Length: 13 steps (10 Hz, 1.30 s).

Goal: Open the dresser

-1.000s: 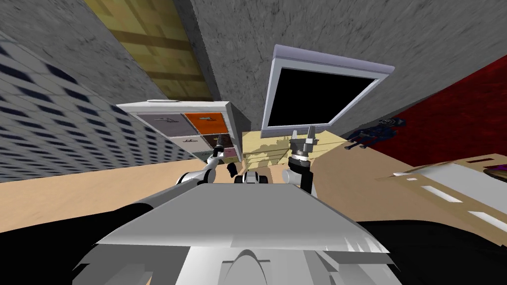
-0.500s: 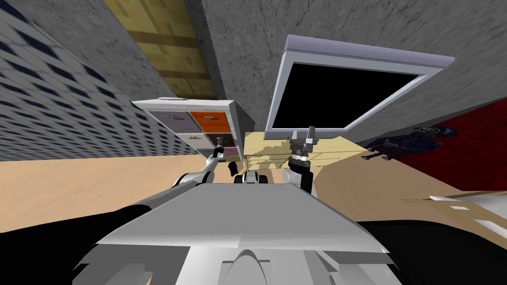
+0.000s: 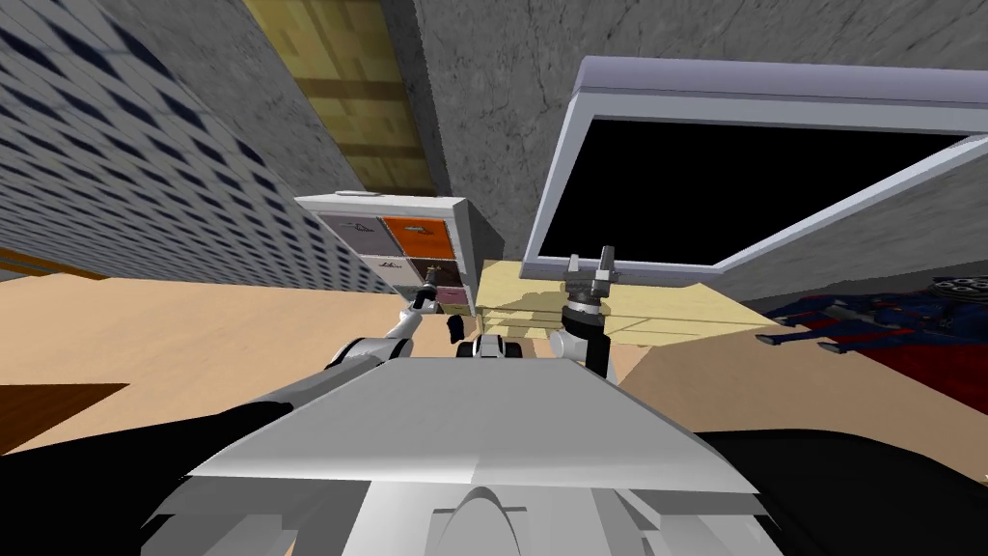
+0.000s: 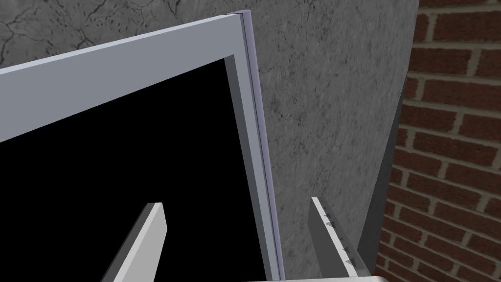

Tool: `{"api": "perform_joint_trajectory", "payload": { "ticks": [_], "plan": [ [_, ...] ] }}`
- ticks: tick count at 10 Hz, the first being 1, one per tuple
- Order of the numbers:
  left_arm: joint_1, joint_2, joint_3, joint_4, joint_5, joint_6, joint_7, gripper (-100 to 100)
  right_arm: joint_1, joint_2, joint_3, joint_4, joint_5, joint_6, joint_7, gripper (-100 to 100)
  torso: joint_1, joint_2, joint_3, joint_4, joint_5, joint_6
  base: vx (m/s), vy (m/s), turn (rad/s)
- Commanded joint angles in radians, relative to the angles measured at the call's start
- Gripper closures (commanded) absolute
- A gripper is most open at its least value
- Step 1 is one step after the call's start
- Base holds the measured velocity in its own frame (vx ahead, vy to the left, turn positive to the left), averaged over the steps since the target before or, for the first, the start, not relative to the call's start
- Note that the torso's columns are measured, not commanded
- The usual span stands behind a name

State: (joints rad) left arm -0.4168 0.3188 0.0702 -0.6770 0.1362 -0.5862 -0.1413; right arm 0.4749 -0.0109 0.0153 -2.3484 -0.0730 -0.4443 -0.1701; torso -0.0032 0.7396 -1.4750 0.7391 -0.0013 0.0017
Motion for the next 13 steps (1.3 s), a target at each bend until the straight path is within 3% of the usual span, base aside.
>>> {"api": "perform_joint_trajectory", "payload": {
  "ticks": [1, 2, 3, 4, 5, 13],
  "plan": [
    [0.025, 0.023, -0.075, -0.029, -0.003, -0.01, 0.061, 100, 0.0, 0.0, 0.0, 0.0, 0.0, 0.0, 0.0, 0, 0.002, -0.002, -0.001, -0.001, 0.001, -0.002, 0.049, -0.101, 0.347],
    [0.025, 0.023, -0.083, -0.029, -0.003, -0.01, 0.061, 100, 0.0, 0.0, 0.0, 0.0, 0.0, 0.0, 0.0, 0, 0.002, -0.002, -0.002, -0.001, 0.001, -0.002, 0.051, -0.097, 0.107],
    [0.036, 0.036, -0.12, -0.04, -0.004, -0.014, 0.09, 100, 0.0, 0.0, 0.0, 0.0, 0.0, 0.0, 0.0, 0, 0.003, -0.003, -0.002, -0.001, 0.001, -0.001, 0.068, -0.082, 0.171],
    [0.041, 0.028, -0.099, -0.052, -0.003, -0.006, 0.071, 100, 0.0, 0.0, 0.0, 0.0, 0.0, 0.0, 0.0, 0, 0.004, -0.003, -0.002, -0.002, 0.001, -0.002, 0.033, -0.041, 0.054],
    [0.025, 0.038, -0.113, -0.059, -0.004, 0.028, 0.091, -100, 0.0, 0.0, 0.0, 0.0, 0.0, 0.0, 0.0, 0, 0.006, -0.001, -0.001, -0.001, 0.002, -0.001, -0.015, 0.025, -0.083],
    [-0.049, 0.076, -0.159, -0.051, -0.011, 0.182, 0.165, -100, 0.0, 0.0, 0.0, 0.0, 0.0, 0.0, 0.0, 0, 0.002, -0.002, -0.001, -0.001, 0.001, -0.002, -0.048, 0.066, -0.065]
  ]
}}
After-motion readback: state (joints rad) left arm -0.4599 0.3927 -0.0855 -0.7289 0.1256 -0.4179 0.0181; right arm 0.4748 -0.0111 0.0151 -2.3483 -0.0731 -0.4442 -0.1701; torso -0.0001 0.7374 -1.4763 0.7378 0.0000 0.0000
